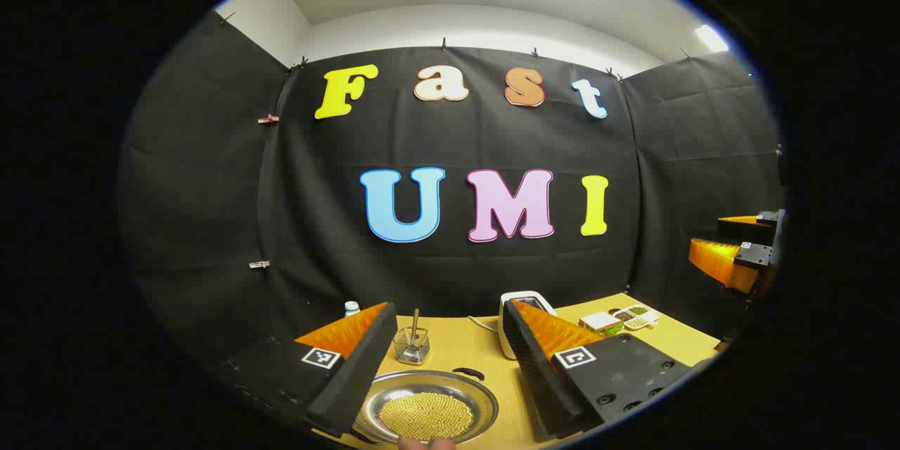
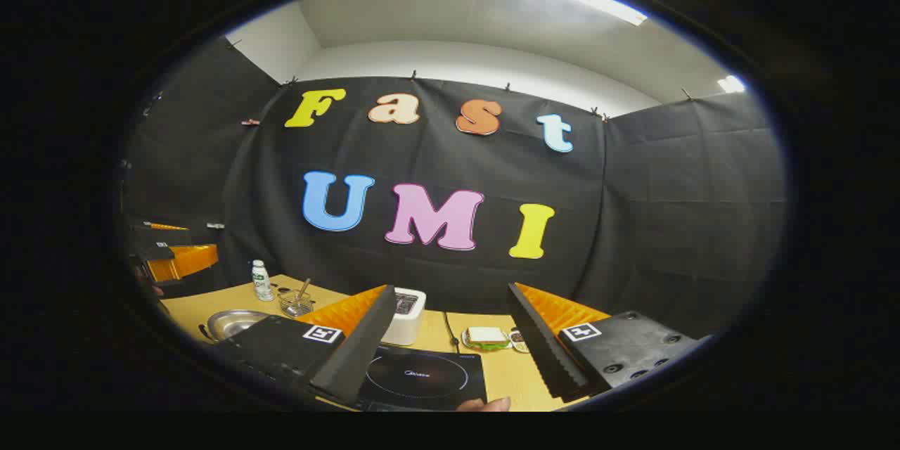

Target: First push the handle of the pot to place it horizontally, then grasp the pot with both hands and set it on the induction cooktop.

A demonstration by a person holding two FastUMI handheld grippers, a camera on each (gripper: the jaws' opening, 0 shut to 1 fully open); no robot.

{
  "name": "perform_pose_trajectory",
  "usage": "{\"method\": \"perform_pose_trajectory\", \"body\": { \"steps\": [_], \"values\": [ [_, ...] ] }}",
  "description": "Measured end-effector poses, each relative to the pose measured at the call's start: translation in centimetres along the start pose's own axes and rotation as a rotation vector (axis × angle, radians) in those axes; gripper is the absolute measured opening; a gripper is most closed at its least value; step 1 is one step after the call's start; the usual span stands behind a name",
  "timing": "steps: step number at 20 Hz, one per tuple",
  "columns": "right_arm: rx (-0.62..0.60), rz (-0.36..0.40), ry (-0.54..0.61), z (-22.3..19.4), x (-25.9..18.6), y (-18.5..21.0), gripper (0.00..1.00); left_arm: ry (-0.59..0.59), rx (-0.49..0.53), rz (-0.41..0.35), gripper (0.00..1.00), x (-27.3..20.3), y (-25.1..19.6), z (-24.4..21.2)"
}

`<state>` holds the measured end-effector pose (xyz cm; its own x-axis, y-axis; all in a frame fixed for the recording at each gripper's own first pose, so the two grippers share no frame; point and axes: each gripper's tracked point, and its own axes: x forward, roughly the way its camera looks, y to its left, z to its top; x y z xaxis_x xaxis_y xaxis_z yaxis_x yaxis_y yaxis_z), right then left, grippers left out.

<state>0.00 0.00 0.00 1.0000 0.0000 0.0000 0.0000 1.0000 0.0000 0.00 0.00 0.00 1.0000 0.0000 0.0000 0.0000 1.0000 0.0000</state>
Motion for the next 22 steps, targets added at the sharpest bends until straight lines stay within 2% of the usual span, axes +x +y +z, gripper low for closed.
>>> {"method": "perform_pose_trajectory", "body": {
  "steps": [22],
  "values": [
    [-0.027,-0.004,-0.001,0.5,-1.8,0.7,0.97,-0.015,0.003,0.01,0.95,-1.8,1.1,0.1]
  ]
}}
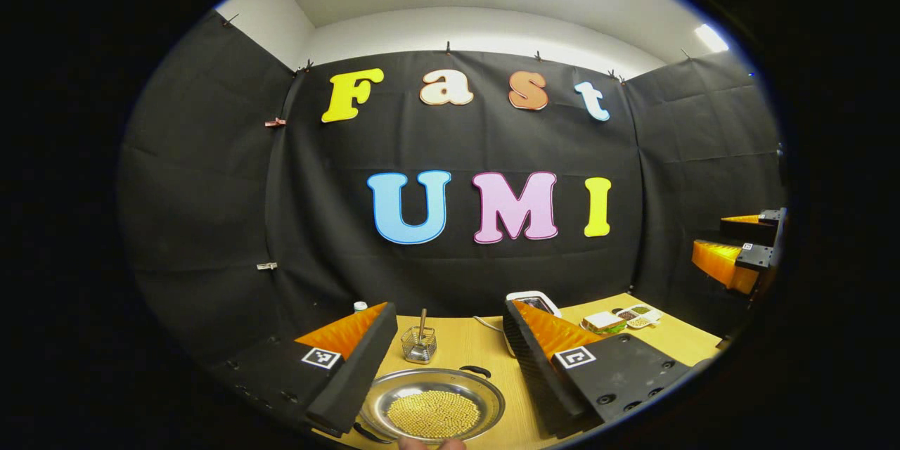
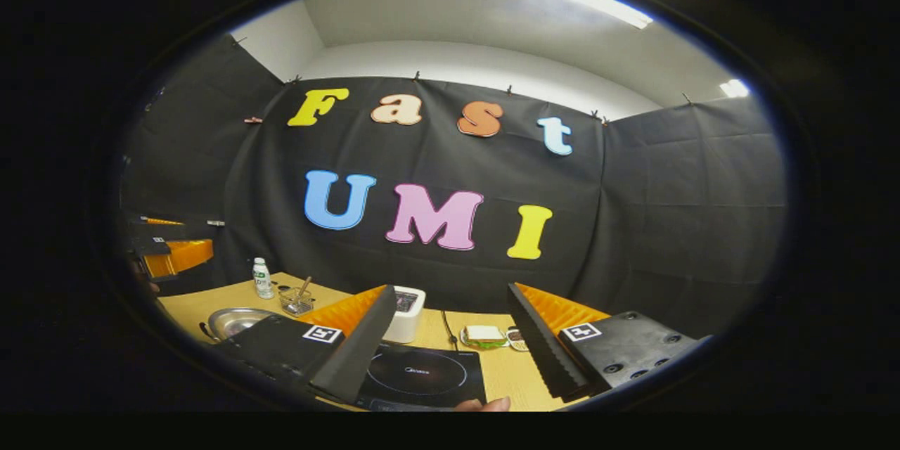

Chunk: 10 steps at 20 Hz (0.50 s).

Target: First push the handle of the pot to place it horizontally, then grasp the pot with both hands and set it on the induction cooktop.

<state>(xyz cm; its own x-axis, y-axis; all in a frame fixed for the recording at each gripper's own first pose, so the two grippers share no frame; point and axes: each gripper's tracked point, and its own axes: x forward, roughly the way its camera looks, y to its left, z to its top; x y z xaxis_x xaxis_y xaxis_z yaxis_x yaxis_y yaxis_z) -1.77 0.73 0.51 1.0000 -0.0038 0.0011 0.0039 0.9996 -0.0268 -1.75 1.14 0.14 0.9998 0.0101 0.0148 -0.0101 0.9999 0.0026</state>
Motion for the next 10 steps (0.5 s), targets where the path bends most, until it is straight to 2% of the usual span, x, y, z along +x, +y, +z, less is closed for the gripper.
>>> {"method": "perform_pose_trajectory", "body": {
  "steps": [3,7,8,10],
  "values": [
    [-0.008,0.003,-0.002,-0.1,-0.2,0.2,0.97,-0.008,-0.014,-0.01,0.92,-0.4,0.0,0.2],
    [-0.023,0.007,-0.006,0.2,-0.4,0.5,0.97,0.024,0.005,-0.022,0.24,-0.6,0.5,-0.3],
    [-0.03,0.011,-0.006,0.1,-0.4,0.7,0.97,0.044,0.0,-0.053,0.07,-0.6,0.1,-0.6],
    [-0.041,0.017,-0.005,0.0,-0.4,0.9,0.98,0.086,-0.007,-0.111,0.05,-1.1,-1.1,-1.3]
  ]
}}
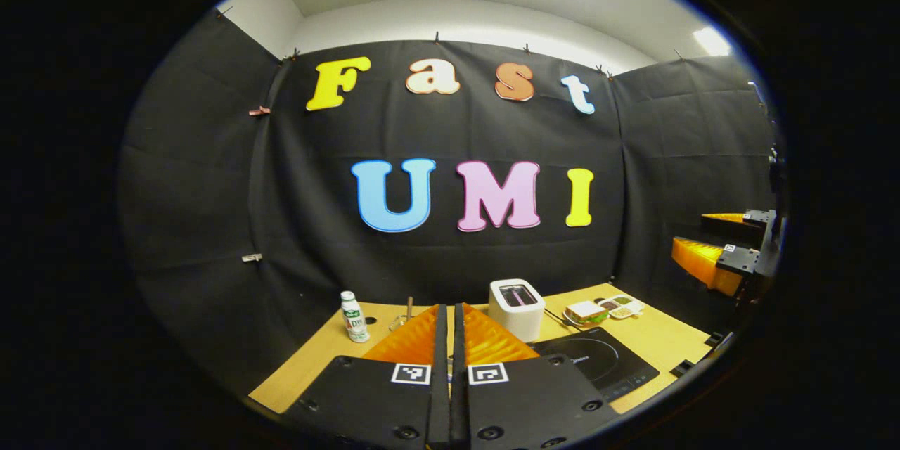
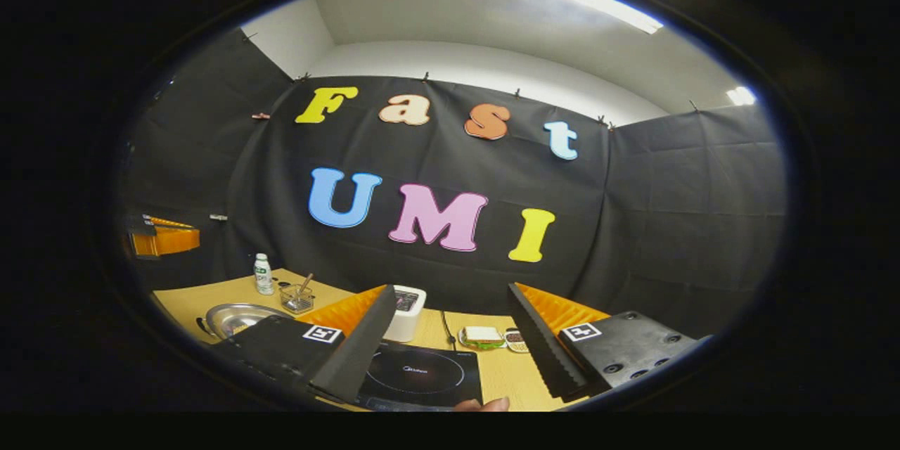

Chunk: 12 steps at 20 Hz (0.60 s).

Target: First push the handle of the pot to place it horizontally, then grasp the pot with both hands and set it on the induction cooktop.

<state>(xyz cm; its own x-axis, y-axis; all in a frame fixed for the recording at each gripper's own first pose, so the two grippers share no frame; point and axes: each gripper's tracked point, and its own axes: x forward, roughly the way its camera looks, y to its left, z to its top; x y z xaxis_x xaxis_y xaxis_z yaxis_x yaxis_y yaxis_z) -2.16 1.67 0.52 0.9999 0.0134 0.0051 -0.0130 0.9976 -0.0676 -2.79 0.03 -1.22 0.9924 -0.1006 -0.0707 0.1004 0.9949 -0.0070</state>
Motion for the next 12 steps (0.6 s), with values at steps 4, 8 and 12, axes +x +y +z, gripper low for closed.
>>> {"method": "perform_pose_trajectory", "body": {
  "steps": [4,8,12],
  "values": [
    [-0.003,0.007,0.007,-0.3,0.1,0.3,0.97,0.142,-0.008,-0.076,0.05,0.3,-0.9,-3.2],
    [-0.007,0.004,0.014,-0.5,0.1,0.2,0.98,0.349,-0.028,-0.148,0.05,0.2,-1.5,-8.6],
    [-0.01,0.001,0.023,-0.8,0.2,0.0,0.98,0.595,-0.108,-0.252,0.05,-0.6,-2.9,-14.8]
  ]
}}
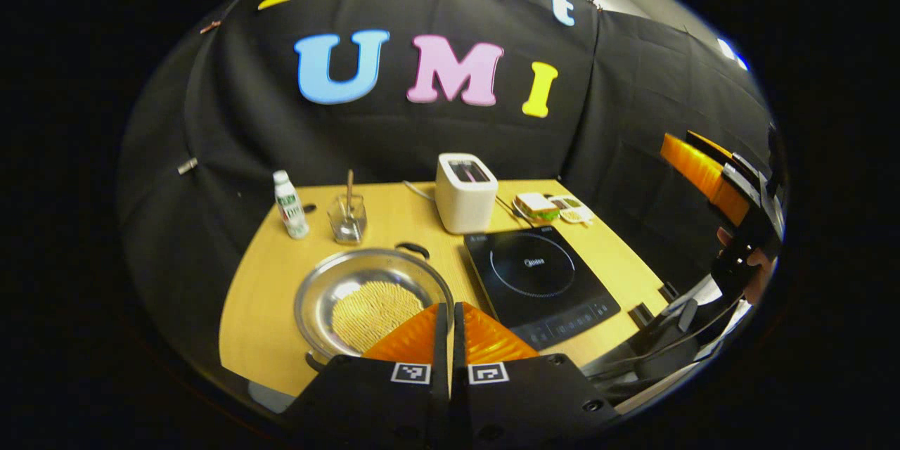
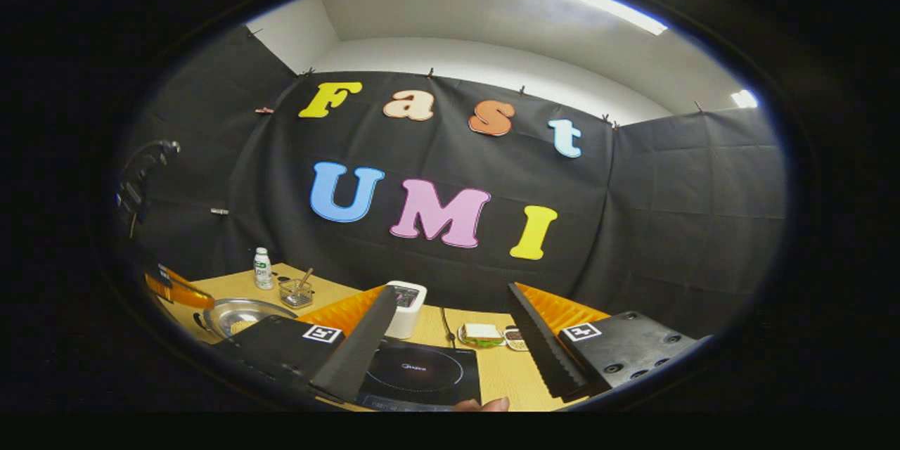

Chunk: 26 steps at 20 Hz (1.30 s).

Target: First push the handle of the pot to place it horizontally, then grasp the pot with both hands and set it on the induction cooktop.

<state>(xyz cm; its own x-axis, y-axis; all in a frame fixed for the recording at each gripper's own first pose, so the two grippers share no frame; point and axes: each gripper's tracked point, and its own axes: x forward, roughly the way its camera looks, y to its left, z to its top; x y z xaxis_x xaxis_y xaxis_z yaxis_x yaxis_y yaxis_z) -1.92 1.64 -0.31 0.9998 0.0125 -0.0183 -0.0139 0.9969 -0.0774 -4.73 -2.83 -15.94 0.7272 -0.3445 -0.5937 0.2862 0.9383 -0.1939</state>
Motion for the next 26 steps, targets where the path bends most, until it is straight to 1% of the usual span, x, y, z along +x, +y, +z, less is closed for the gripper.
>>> {"method": "perform_pose_trajectory", "body": {
  "steps": [2,3,6,8,10,11,12,14,18,22,24,26],
  "values": [
    [-0.003,-0.002,0.003,-0.3,-0.1,-0.2,0.98,0.109,-0.051,-0.019,0.05,0.8,0.4,-2.8],
    [-0.007,-0.004,0.007,-0.4,-0.2,-0.3,0.98,0.165,-0.064,-0.014,0.05,1.0,0.6,-4.6],
    [-0.013,-0.015,0.015,-0.8,-0.3,-0.9,0.98,0.321,-0.063,-0.012,0.05,1.4,2.0,-9.4],
    [-0.012,-0.02,0.018,-0.8,-0.5,-0.9,0.98,0.421,-0.089,-0.042,0.05,1.5,2.4,-12.3],
    [-0.011,-0.022,0.022,-1.1,-0.4,-1.1,0.98,0.498,-0.138,-0.081,0.05,2.1,2.8,-14.3],
    [-0.011,-0.02,0.023,-1.0,-0.4,-0.9,0.98,0.533,-0.15,-0.079,0.05,2.4,3.4,-15.1],
    [-0.012,-0.017,0.022,-0.9,-0.5,-0.7,0.98,0.562,-0.14,-0.06,0.05,2.7,4.3,-15.7],
    [-0.017,-0.014,0.021,-0.9,-0.5,-0.5,0.98,0.598,-0.108,-0.031,0.05,3.9,6.6,-16.5],
    [-0.021,-0.011,0.022,-0.9,-0.7,-0.2,0.98,0.637,-0.074,0.017,0.05,5.5,9.0,-17.3],
    [-0.023,-0.012,0.023,-1.0,-0.6,-0.1,0.98,0.644,-0.054,0.049,0.05,6.4,11.1,-17.8],
    [-0.026,-0.019,0.03,-1.1,-0.7,-0.3,0.98,0.646,-0.062,0.061,0.05,6.6,12.0,-18.0],
    [-0.026,-0.032,0.03,-1.2,-1.0,-0.7,0.98,0.637,-0.103,0.04,0.05,6.9,12.1,-18.0]
  ]
}}
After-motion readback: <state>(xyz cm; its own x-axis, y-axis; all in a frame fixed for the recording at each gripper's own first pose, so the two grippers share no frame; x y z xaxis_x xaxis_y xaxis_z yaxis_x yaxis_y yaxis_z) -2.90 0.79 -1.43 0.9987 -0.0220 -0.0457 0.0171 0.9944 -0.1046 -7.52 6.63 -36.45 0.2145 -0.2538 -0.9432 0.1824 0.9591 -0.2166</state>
